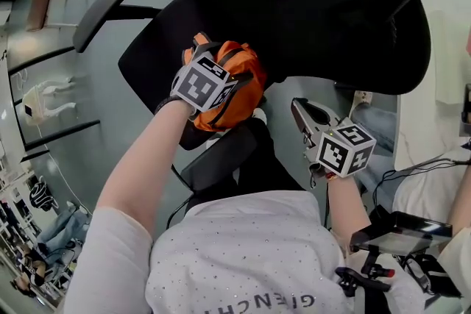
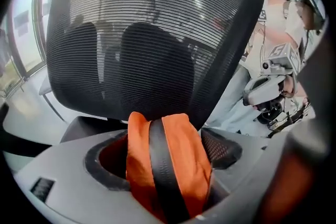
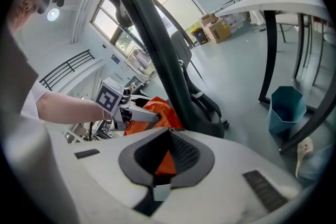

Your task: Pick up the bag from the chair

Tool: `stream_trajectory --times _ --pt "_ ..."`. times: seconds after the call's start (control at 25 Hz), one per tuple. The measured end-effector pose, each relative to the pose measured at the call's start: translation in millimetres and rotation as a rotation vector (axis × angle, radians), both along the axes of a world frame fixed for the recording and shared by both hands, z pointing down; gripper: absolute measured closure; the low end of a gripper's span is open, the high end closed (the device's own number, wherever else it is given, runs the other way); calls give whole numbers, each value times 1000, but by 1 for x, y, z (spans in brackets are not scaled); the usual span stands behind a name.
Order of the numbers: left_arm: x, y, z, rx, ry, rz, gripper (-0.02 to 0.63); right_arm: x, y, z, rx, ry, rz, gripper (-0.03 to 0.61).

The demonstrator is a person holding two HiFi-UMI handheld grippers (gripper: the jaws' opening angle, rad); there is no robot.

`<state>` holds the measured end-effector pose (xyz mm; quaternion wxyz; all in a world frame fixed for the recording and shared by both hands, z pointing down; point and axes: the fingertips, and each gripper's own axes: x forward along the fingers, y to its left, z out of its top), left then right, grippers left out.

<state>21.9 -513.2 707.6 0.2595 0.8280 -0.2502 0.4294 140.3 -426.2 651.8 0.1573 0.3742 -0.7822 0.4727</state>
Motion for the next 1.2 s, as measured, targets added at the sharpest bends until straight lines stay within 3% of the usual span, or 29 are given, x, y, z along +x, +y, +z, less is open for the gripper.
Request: stream_trajectory --times 0.28,0.52,0.76,1.2 --pt "14 24 -4 23 39 44 374 -5 2 1 -8 -14 -7 574" --pt "14 37 -9 8 85 -7 511 -13 1 1 -10 -24 -29 574" --pt "-2 52 -23 58 161 -56 574 -27 -6 -6 -3 -24 -62 574" --pt "-34 54 -55 60 258 -239 584 -68 -3 -17 20 -32 -199 574"
